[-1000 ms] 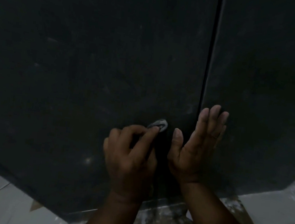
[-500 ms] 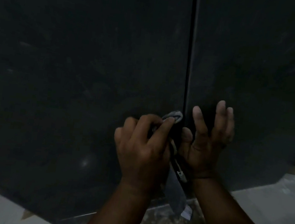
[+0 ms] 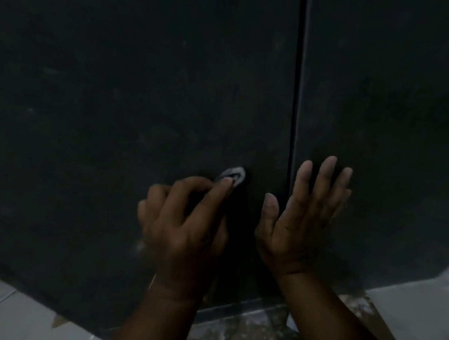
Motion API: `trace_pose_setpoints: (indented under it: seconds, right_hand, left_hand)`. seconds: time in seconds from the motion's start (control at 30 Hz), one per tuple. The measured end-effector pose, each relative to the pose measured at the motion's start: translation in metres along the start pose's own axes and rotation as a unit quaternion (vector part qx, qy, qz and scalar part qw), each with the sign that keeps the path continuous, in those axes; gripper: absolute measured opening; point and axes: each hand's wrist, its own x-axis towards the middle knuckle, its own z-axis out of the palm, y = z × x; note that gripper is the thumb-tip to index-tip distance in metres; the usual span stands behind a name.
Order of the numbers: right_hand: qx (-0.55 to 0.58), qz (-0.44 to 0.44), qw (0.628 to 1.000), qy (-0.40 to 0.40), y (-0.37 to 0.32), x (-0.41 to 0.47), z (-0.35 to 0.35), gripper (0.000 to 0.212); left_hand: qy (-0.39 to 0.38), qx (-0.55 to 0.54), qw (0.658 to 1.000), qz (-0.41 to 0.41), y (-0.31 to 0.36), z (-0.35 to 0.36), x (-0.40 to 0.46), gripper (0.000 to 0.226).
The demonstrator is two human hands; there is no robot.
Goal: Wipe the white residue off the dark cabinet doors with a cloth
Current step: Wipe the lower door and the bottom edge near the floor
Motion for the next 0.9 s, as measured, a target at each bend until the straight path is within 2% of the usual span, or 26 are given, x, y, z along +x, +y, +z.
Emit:
trace_pose_setpoints:
  seconds: [0.2,0.37,0.43,0.53,0.6,0.67,0.83,0.9]
  right_hand:
    - [0.014,-0.013,1.0,-0.017,-0.014,-0.014,0.004,0.069]
    - [-0.012,-0.101,0.994,-0.032,-0.029,-0.027,0.012,0.061]
    - [-0.013,-0.131,0.99,-0.039,-0.038,-0.027,0.014,0.06]
    - [-0.01,-0.164,0.985,-0.043,-0.051,-0.022,0.017,0.059]
    - [-0.003,-0.16,0.986,-0.036,-0.059,-0.019,0.018,0.056]
    - [0.007,-0.159,0.987,-0.037,-0.063,-0.016,0.017,0.055]
    - [0.021,-0.142,0.989,-0.032,-0.074,-0.018,0.017,0.055]
    - [0.026,-0.13,0.991,-0.034,-0.082,-0.021,0.02,0.058]
  left_hand:
    - [-0.07,0.03,0.997,-0.03,-0.019,-0.025,-0.039,0.022]
    - [0.013,0.016,0.997,-0.074,-0.034,-0.033,-0.012,0.018]
    - [0.023,0.012,0.997,-0.073,-0.036,-0.032,-0.008,0.018]
    - [-0.019,0.018,0.998,-0.051,-0.036,-0.035,-0.024,0.017]
    - [-0.061,0.034,0.997,-0.044,-0.043,-0.042,-0.039,0.021]
    - [-0.069,0.047,0.995,-0.052,-0.054,-0.05,-0.047,0.025]
    - [0.04,0.032,0.991,-0.127,-0.063,-0.055,-0.033,0.021]
    - [0.068,0.016,0.989,-0.131,-0.065,-0.052,-0.026,0.019]
